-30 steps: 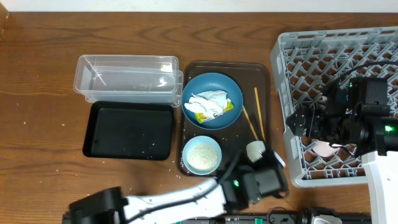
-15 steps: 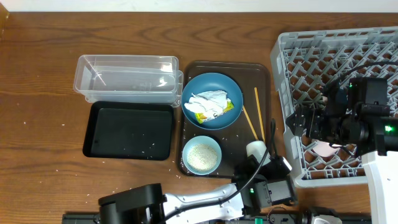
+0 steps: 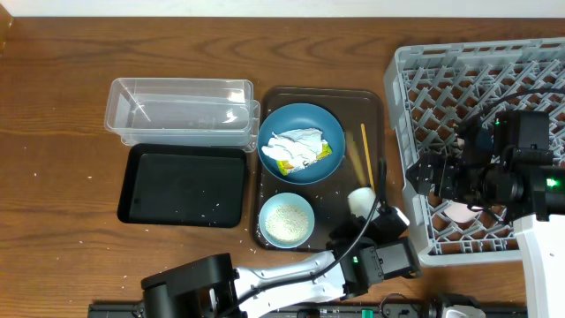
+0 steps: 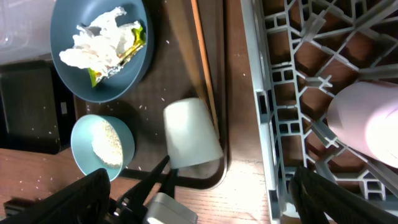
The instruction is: Sort waste into correct bins and load items into the dishwasher rack
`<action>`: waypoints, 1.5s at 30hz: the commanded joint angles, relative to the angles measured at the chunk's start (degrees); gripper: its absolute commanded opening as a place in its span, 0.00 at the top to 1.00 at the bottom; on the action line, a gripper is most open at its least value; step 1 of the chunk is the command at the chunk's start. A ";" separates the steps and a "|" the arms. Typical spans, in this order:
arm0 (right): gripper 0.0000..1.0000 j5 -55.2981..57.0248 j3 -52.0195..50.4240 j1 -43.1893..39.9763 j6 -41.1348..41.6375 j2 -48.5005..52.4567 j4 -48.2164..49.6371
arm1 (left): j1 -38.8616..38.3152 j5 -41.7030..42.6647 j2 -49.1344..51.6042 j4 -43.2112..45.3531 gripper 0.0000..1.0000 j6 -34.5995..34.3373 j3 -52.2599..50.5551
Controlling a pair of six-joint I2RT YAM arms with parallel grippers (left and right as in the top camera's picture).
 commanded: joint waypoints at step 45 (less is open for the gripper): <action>0.07 -58.73 0.02 6.95 -26.18 0.07 16.33 | 68.13 116.58 -35.23 -7.69 0.94 -10.14 0.74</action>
